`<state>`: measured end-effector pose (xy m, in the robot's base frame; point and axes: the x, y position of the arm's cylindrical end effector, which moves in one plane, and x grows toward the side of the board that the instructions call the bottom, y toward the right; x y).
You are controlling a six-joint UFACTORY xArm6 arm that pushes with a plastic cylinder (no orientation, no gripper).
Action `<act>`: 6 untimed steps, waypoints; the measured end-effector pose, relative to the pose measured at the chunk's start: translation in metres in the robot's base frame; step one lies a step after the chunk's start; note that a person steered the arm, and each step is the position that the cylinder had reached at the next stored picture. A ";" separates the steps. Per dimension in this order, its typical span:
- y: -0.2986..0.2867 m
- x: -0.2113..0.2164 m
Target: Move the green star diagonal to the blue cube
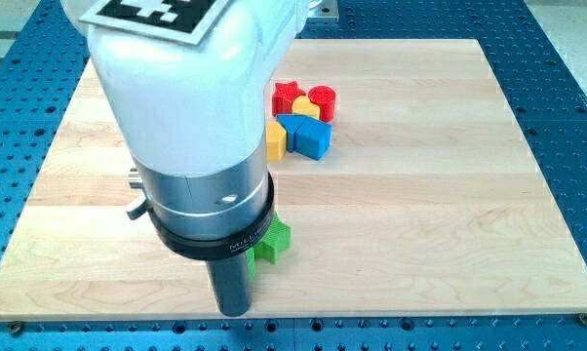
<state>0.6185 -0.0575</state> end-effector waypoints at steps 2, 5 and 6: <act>0.008 -0.005; 0.004 -0.058; 0.009 -0.072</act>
<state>0.5469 -0.0489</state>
